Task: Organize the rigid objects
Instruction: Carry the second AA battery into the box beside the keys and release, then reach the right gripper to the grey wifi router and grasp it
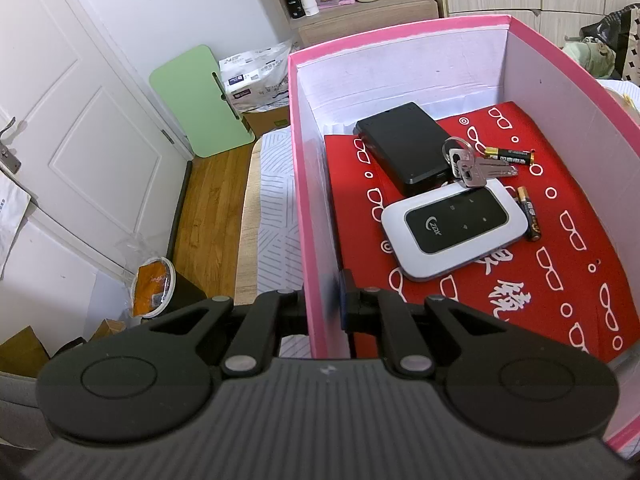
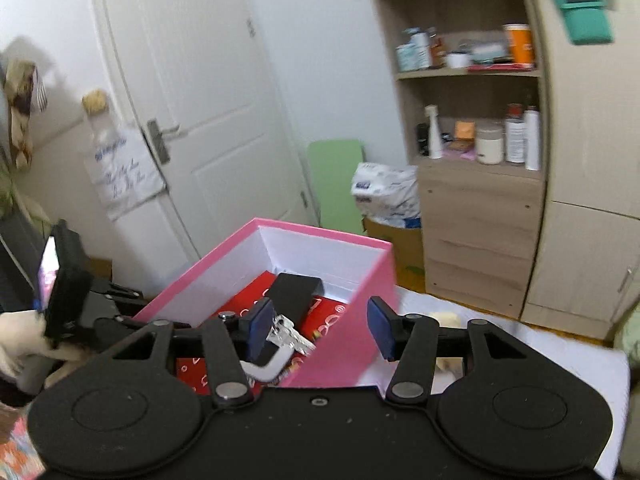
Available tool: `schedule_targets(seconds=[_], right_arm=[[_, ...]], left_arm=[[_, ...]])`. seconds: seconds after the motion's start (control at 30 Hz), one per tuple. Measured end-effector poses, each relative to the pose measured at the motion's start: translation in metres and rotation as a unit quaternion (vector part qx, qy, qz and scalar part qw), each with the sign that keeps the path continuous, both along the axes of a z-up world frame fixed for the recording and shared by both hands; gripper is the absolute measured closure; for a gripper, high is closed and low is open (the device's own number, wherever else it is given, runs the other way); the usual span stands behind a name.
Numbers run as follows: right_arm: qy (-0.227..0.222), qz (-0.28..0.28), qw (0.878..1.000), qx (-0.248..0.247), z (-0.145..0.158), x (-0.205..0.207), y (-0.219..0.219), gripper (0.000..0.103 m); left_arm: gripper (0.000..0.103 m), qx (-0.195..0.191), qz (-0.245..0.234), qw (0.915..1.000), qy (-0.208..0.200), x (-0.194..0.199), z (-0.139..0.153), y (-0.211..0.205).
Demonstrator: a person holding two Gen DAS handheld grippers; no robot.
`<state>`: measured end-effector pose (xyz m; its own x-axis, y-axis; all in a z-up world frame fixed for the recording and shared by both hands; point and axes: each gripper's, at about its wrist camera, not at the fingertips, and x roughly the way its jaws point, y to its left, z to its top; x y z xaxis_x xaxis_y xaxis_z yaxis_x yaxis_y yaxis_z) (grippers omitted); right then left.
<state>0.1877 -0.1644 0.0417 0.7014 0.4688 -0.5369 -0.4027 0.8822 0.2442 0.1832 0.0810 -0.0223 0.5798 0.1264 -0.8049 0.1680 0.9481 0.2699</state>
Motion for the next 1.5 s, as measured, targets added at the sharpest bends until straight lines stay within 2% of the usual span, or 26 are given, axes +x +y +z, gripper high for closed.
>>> schedule_targets(seconds=[0.2,0.37,0.53,0.77,1.07,1.3,1.43,1.47,1.5], right_arm=[[-0.003,-0.075,0.997,0.002,-0.008,-0.047,-0.044,0.043],[0.027,-0.118,0.993,0.0,-0.031,-0.064,-0.074,0.043],[0.067,-0.128,0.989,-0.031,-0.062,-0.069,-0.085,0.04],[0.088,-0.191,0.973,-0.098,-0.1,-0.053,-0.1,0.039],[0.113,-0.229,0.963,-0.086,-0.117,-0.014,-0.116,0.027],[0.151,-0.238,0.954,-0.106,-0.126,0.022,-0.119,0.022],[0.133,-0.237,0.955,-0.12,-0.129,0.019,-0.117,0.023],[0.128,-0.233,0.955,-0.128,-0.129,0.017,-0.116,0.027],[0.123,-0.23,0.955,-0.139,-0.128,0.015,-0.115,0.028]], left_arm=[[0.094,0.002,-0.001,1.0,0.0,0.0,0.0,0.0],[0.094,0.006,-0.001,1.0,-0.001,0.0,0.0,-0.001],[0.094,0.006,-0.001,1.0,-0.001,0.0,0.0,-0.002],[0.094,0.007,-0.001,1.0,-0.003,0.0,0.0,-0.002],[0.094,0.001,0.002,1.0,-0.003,0.0,0.0,0.0],[0.094,0.0,0.0,1.0,-0.009,0.0,0.0,0.0],[0.094,0.004,-0.004,0.9999,-0.01,-0.002,0.0,-0.001],[0.094,0.005,-0.005,0.9999,-0.01,-0.002,0.001,-0.001],[0.094,0.006,-0.006,0.9999,-0.01,-0.002,0.001,-0.001]])
